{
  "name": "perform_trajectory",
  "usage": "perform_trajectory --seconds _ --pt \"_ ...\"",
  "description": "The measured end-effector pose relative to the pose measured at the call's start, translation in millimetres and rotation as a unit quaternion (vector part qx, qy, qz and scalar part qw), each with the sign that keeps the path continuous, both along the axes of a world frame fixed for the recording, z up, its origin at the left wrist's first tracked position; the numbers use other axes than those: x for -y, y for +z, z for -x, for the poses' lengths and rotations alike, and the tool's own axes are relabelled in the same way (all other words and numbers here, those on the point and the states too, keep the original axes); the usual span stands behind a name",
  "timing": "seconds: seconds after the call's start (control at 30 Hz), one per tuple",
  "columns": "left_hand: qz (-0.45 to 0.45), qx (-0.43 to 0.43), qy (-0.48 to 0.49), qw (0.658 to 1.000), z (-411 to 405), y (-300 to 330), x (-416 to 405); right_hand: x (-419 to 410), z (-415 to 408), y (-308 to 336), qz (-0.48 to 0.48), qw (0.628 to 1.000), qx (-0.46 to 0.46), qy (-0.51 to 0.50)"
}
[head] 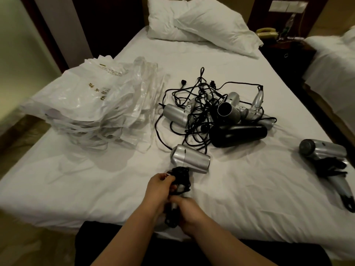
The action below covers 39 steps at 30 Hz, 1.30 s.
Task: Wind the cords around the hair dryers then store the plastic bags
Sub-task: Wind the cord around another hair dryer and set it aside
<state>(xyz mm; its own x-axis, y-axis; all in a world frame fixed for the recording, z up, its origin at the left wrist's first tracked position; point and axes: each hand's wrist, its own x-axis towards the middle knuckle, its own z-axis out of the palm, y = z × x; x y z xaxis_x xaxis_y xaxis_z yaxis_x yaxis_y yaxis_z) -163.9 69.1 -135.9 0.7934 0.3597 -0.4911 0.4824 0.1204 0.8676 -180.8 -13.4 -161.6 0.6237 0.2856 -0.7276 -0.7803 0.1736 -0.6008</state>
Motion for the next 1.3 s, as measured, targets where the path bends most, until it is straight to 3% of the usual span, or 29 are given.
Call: perform_trajectory --seconds 0.1,0.23,0.37,0.57,0.77,0.87,1.03,1.17,1.3 --pt "-0.083 0.06 -0.024 0.994 -6 4 3 5 -7 4 0.028 0.999 0.003 -0.029" --pt "-0.229 0.134 -0.141 0.954 -20 17 15 24 -11 9 0.144 0.99 -0.008 0.007" --pt "-0.256 0.156 -0.18 0.937 -35 27 26 41 -15 11 0.208 0.976 -0.055 0.036" --pt "-0.195 0.161 -0.114 0.961 -31 27 21 51 -14 14 0.207 0.978 -0.018 -0.011" --pt "-0.15 0.15 -0.069 0.975 -34 33 13 68 -4 26 0.087 0.995 -0.021 0.036" --pt "-0.137 0.144 -0.043 0.979 -34 35 9 71 -3 32 0.061 0.998 -0.026 0.012" --pt "0.016 0.127 0.03 0.991 -28 33 6 72 -7 50 0.095 0.991 0.06 -0.066" --pt "0.132 0.111 0.062 0.983 -22 33 14 64 -6 58 0.067 0.988 0.041 -0.129" --pt "0.188 0.077 0.07 0.977 -21 24 30 64 -4 58 0.042 0.988 0.035 -0.146"
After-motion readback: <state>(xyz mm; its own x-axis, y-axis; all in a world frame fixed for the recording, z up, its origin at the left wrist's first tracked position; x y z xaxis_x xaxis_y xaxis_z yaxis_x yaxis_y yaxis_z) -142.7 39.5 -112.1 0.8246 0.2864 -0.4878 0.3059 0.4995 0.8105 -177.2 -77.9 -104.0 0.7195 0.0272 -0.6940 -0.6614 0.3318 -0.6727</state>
